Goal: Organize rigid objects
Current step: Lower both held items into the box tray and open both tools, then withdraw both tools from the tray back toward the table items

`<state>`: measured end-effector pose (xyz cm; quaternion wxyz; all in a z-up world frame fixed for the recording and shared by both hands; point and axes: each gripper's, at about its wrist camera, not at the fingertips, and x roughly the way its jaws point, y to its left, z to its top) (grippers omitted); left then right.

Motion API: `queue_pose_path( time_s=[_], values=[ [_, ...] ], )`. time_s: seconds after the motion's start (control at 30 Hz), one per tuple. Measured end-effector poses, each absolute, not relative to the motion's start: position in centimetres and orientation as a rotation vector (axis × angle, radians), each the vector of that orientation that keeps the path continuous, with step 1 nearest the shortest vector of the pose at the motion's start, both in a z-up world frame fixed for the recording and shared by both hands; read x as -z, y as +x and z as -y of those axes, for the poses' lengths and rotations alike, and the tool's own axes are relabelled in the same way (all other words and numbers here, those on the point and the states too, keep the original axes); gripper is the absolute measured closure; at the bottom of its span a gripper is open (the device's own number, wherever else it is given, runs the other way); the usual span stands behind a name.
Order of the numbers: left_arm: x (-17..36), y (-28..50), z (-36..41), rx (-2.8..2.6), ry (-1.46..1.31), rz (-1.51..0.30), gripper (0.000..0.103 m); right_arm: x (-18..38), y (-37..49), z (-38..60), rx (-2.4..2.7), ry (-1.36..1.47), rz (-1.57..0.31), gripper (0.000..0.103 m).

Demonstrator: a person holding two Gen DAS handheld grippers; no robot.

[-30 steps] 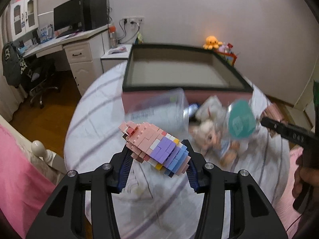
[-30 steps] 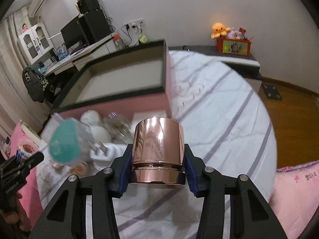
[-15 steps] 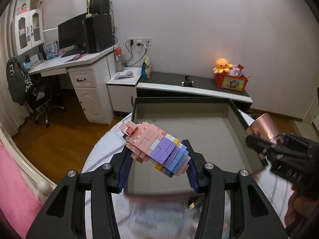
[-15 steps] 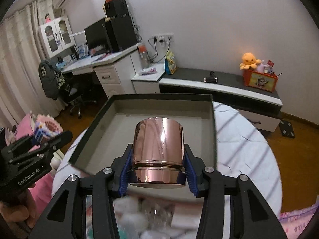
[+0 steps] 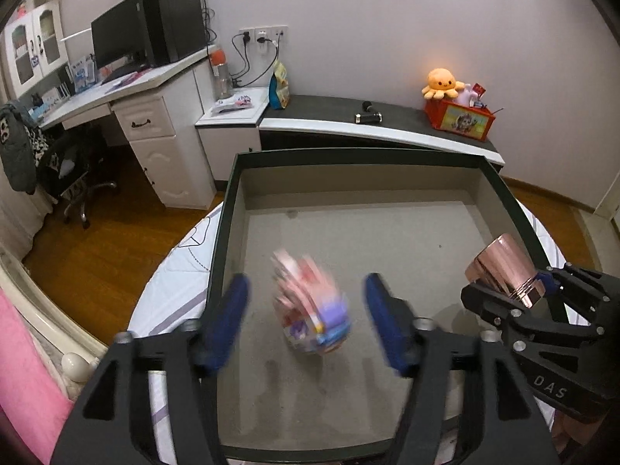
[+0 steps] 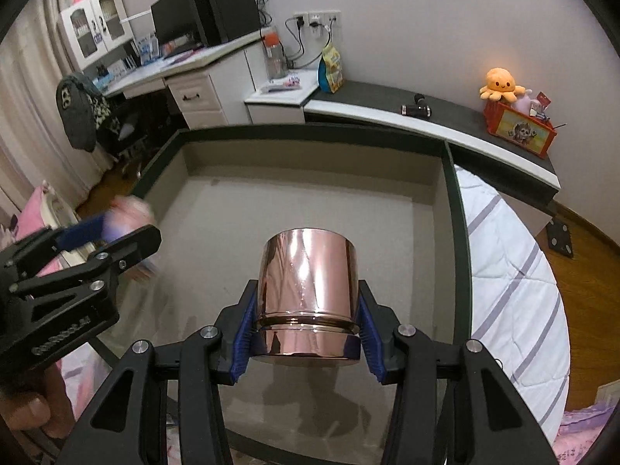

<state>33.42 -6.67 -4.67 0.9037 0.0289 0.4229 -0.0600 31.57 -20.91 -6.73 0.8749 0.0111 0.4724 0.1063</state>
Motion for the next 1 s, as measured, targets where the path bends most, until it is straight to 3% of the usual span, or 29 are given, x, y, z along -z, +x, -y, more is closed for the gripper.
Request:
queue_pose_path(
  time_s=[0.07, 0.1, 0.13, 0.23, 0.73, 1.0],
  values=[
    [4.4, 33.0, 6.7, 0.114, 0.071, -0.850, 0.010, 6.8, 31.4, 20.9, -0.216, 0.020, -0.982, 0.047],
    [4.3, 32.8, 6.7, 0.110, 0.074, -0.840, 0.003, 6.8, 31.5, 21.1, -0.213, 0.019, -0.979, 0.029],
    [4.1, 32.6, 6.6, 0.108, 0.075, -0.826, 0.001, 6.6, 31.3, 21.0, -0.206, 0.013, -0.972, 0.019],
    [3.3, 31.8, 6.2, 0.103, 0.077, -0.800, 0.000, 6.0, 30.9, 20.8, -0.201, 0.003, -0.958, 0.000],
    [-3.2, 21.8, 0.2, 0.098, -0.023, -0.620, 0.000, -1.9, 20.0, 22.0, -0.082, 0.138, -0.709, 0.000],
    [-4.4, 15.8, -0.8, 0.073, -0.009, -0.569, 0.000, -3.4, 12.9, 21.3, -0.045, 0.152, -0.622, 0.000]
  ],
)
